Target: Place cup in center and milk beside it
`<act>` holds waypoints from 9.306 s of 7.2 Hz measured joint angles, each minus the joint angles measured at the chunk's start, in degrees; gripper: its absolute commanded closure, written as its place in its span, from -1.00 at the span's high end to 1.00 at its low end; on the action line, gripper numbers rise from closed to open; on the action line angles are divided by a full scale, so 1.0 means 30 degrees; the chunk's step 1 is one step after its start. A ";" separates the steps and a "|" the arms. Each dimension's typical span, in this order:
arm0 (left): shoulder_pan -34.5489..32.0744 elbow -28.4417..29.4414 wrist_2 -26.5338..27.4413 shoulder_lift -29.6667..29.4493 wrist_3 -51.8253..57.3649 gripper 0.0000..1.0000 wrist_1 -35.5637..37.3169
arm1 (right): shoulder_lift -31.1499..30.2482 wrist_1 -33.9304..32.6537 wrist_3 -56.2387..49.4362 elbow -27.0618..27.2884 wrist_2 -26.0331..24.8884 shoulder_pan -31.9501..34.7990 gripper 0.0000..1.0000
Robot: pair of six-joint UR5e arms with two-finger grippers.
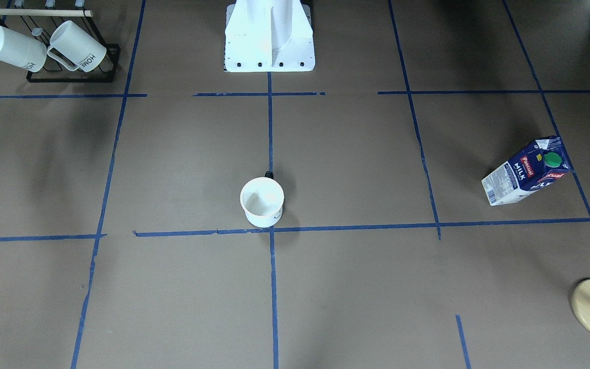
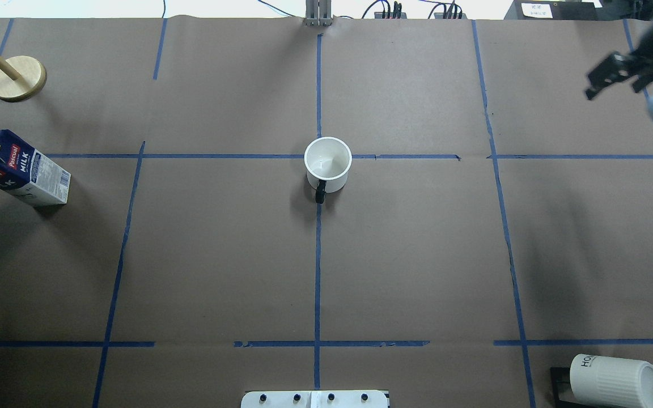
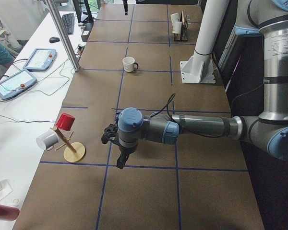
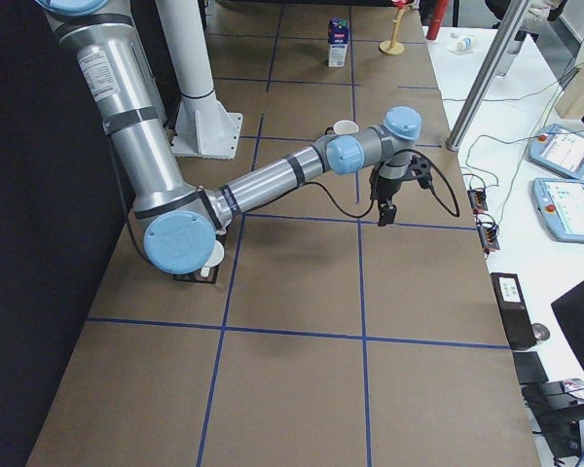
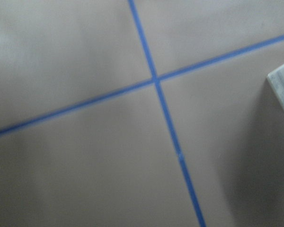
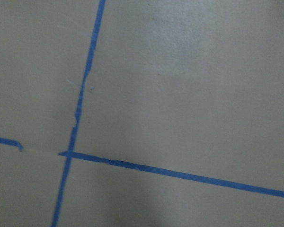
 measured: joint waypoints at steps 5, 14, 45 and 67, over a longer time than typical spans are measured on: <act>0.2641 -0.0333 -0.1291 -0.1394 -0.8656 1.00 -0.0285 | -0.5861 0.0131 -0.8663 0.0259 0.0334 0.4696 0.99; 0.8028 -0.1270 0.1885 -0.3742 -1.6165 0.53 0.0280 | -0.6346 0.0160 -0.8877 0.0289 0.0324 0.4810 0.99; 0.7472 0.1060 0.1536 -1.0520 -0.8498 1.00 0.7164 | -0.7328 0.0150 -0.6873 0.0253 0.0692 0.4953 1.00; 0.0509 0.0169 0.0837 -0.0127 -0.1487 1.00 0.4621 | -0.7507 0.0161 -0.6565 0.0720 0.0789 0.5228 1.00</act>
